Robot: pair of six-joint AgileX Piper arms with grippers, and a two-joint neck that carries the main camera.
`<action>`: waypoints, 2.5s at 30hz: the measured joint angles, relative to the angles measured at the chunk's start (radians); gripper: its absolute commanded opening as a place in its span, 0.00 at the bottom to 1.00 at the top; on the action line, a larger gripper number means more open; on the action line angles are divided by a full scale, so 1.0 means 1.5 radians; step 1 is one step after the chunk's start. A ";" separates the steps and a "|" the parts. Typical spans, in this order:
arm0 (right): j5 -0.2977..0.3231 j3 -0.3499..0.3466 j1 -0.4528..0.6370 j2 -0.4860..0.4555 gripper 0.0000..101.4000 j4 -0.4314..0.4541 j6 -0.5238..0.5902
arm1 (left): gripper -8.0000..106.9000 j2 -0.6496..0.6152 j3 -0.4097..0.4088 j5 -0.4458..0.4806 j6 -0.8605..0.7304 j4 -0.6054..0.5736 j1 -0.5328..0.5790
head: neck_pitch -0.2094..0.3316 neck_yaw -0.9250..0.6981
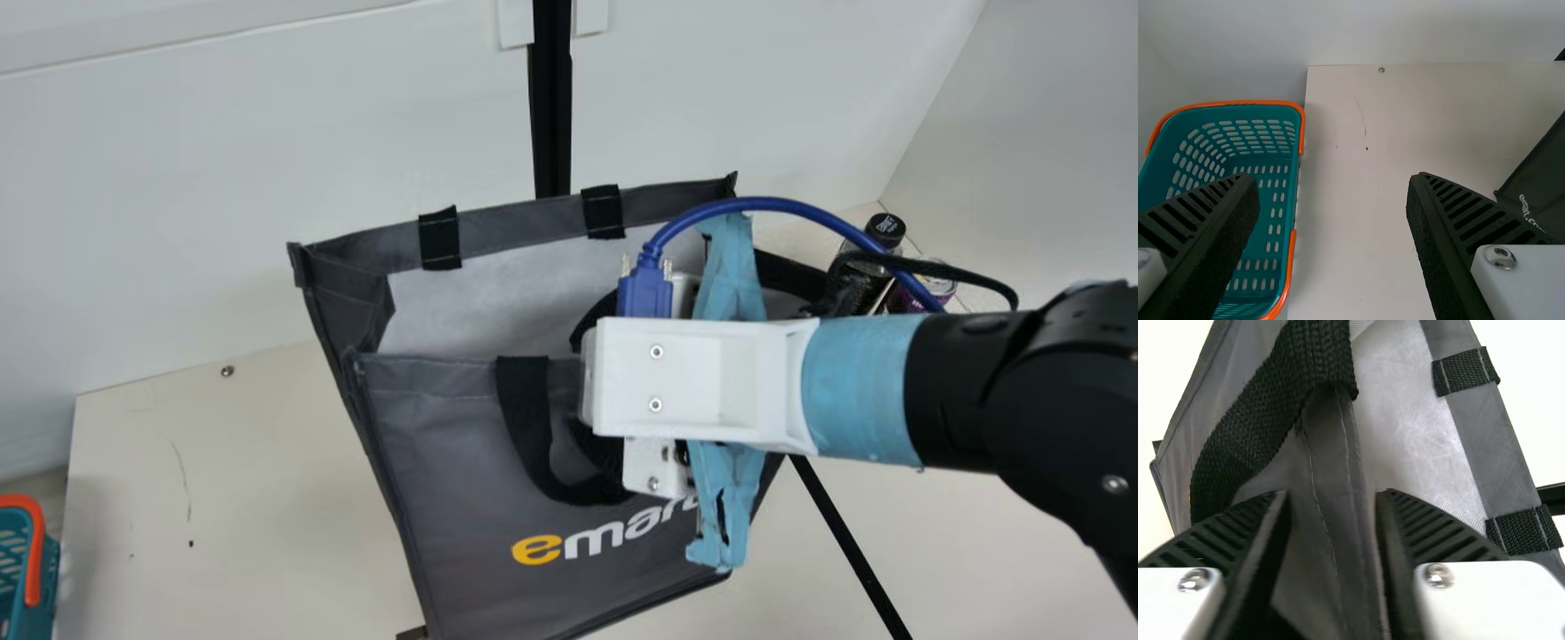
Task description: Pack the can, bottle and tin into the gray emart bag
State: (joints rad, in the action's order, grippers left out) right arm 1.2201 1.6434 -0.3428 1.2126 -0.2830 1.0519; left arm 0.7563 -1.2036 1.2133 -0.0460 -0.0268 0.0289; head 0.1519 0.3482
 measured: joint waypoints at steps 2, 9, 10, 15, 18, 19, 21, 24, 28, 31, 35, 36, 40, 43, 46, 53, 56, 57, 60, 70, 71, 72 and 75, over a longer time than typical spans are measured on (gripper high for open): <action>0.000 0.000 -0.008 -0.004 0.69 0.004 -0.009 | 0.85 0.000 0.000 0.000 0.000 0.000 0.000 | 0.000 0.000; 0.001 -0.002 -0.036 -0.023 0.90 0.022 -0.037 | 0.85 0.000 0.000 0.000 0.000 0.000 0.000 | 0.000 0.000; 0.001 -0.002 -0.039 -0.026 0.90 0.023 -0.040 | 0.85 0.000 0.000 0.000 0.000 0.000 0.000 | 0.000 0.000; 0.001 0.001 -0.058 -0.039 0.90 0.036 -0.061 | 0.85 0.000 0.000 0.000 0.000 0.000 0.000 | 0.000 -0.001; 0.000 0.004 -0.068 -0.047 0.90 0.042 -0.073 | 0.85 0.000 0.000 0.000 0.000 0.000 0.000 | 0.000 -0.001; 0.000 0.005 -0.072 -0.050 0.90 0.044 -0.078 | 0.85 0.000 0.000 0.000 0.000 0.000 0.000 | 0.000 -0.001; 0.001 0.006 -0.079 -0.055 0.90 0.048 -0.088 | 0.85 0.000 0.000 0.000 0.000 0.000 0.000 | 0.000 -0.001; 0.001 0.008 -0.091 -0.064 0.90 0.058 -0.102 | 0.85 0.000 0.000 0.000 0.000 0.000 0.000 | 0.000 0.000; 0.001 0.013 -0.105 -0.077 0.90 0.071 -0.120 | 0.85 0.000 0.000 0.000 0.000 0.000 0.000 | -0.001 0.000; 0.001 0.018 -0.116 -0.086 0.90 0.082 -0.131 | 0.85 0.000 0.000 0.000 0.000 0.000 0.000 | 0.000 0.000; 0.001 0.024 -0.127 -0.095 0.90 0.095 -0.149 | 0.85 0.000 0.000 0.000 0.000 0.000 0.000 | 0.000 0.000; 0.000 0.026 -0.129 -0.097 0.90 0.098 -0.152 | 0.85 0.000 0.000 0.000 0.000 0.000 0.000 | 0.000 0.000; 0.000 0.036 -0.132 -0.105 0.90 0.110 -0.163 | 0.85 0.000 0.000 0.000 0.000 0.000 0.000 | 0.000 0.000; 0.000 0.046 -0.133 -0.111 0.90 0.120 -0.175 | 0.85 0.000 0.000 0.000 0.000 0.000 0.000 | 0.000 0.000; 0.000 0.058 -0.132 -0.115 0.90 0.132 -0.186 | 0.85 0.000 0.000 0.000 0.000 0.000 0.000 | 0.000 0.000; 0.001 0.084 -0.113 -0.122 0.90 0.156 -0.210 | 0.85 0.000 0.000 0.000 0.000 0.000 0.000 | 0.000 0.000; 0.001 0.095 -0.098 -0.122 0.90 0.168 -0.218 | 0.85 0.000 0.000 0.000 0.000 0.000 0.000 | 0.000 0.000; 0.001 0.099 -0.092 -0.121 0.90 0.170 -0.221 | 0.85 0.000 0.000 0.000 0.000 0.000 0.000 | 0.000 0.000; 0.000 0.111 -0.075 -0.119 0.90 0.179 -0.229 | 0.85 0.000 0.000 0.000 0.000 0.000 0.000 | 0.000 -0.001; 0.000 0.136 0.005 -0.105 0.90 0.189 -0.246 | 0.85 0.000 0.000 0.000 0.000 0.000 0.000 | -0.001 0.000; 0.000 0.138 0.015 -0.104 0.90 0.189 -0.248 | 0.85 0.000 0.000 0.000 0.000 0.000 0.000 | 0.000 -0.001; 0.000 0.139 0.026 -0.101 0.90 0.189 -0.250 | 0.85 0.000 0.000 0.000 0.000 0.000 0.000 | 0.000 -0.001; 0.000 0.143 0.060 -0.094 0.90 0.183 -0.254 | 0.85 0.000 0.000 0.000 0.000 0.000 0.000 | 0.000 0.000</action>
State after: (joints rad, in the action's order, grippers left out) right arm 1.2207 1.8586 -0.2531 1.0715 -0.0085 0.6711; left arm 0.7563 -1.2036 1.2133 -0.0460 -0.0268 0.0289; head 0.1519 0.3482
